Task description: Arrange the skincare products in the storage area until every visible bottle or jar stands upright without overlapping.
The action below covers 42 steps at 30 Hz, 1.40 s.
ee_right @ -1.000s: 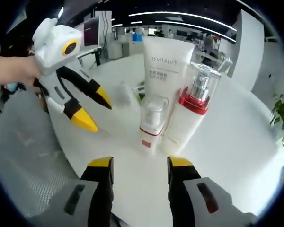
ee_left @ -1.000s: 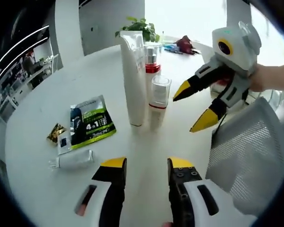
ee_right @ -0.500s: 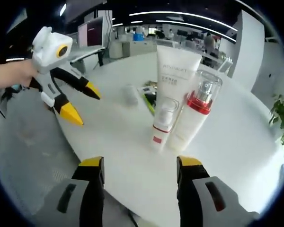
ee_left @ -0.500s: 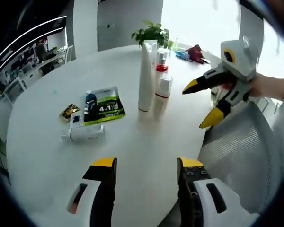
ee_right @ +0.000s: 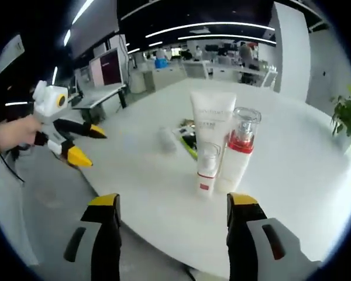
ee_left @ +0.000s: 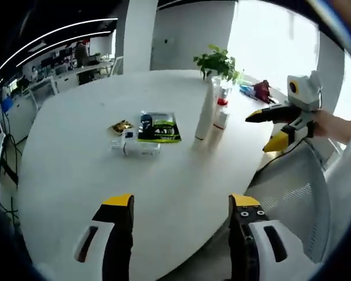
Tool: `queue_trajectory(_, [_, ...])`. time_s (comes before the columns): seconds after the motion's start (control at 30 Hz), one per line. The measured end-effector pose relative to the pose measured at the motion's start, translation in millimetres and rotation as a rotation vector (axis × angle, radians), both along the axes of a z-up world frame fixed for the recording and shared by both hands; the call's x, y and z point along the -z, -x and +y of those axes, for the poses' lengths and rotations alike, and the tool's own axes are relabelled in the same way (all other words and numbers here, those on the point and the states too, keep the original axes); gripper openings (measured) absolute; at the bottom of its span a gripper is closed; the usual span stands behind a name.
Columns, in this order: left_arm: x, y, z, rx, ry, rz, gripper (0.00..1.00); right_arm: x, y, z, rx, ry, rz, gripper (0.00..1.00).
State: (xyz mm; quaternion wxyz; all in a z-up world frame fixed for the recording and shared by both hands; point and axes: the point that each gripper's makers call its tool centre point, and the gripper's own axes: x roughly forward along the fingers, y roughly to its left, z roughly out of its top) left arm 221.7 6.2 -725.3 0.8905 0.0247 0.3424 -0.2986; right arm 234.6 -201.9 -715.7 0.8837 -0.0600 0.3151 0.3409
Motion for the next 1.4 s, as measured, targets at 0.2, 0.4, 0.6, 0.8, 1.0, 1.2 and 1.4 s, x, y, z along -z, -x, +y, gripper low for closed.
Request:
queue_trajectory(0.2, [-12.9, 8.9, 19, -0.07, 0.028, 0.0, 0.75, -5.2, 7, 5, 0.014, -0.046, 0.009, 0.84])
queue_trajectory(0.4, [-24.3, 10.3, 30, -0.096, 0.087, -0.004, 0.81, 2.4, 16, 3, 0.023, -0.034, 0.032, 0.89])
queue_trajectory(0.6, [-30.7, 15.6, 28, -0.113, 0.126, -0.003, 0.95, 6.1, 25, 9, 0.036, -0.056, 0.03, 0.99])
queue_trajectory(0.8, [-19.9, 23.4, 33, -0.115, 0.109, 0.012, 0.99, 8.6, 25, 8, 0.02, -0.02, 0.007, 1.0])
queue_trajectory(1.0, [-16.8, 28.7, 40, -0.145, 0.128, 0.015, 0.99, 11.6, 26, 9, 0.025, -0.009, 0.022, 1.0])
queue_trajectory(1.2, [-15.4, 28.1, 47, -0.22, 0.184, 0.016, 0.99, 13.6, 28, 12, 0.009, 0.005, 0.036, 1.0])
queue_trajectory(1.4, [-10.5, 28.7, 54, -0.246, 0.22, 0.0, 0.99, 16.8, 29, 12, 0.001, 0.016, 0.05, 1.0])
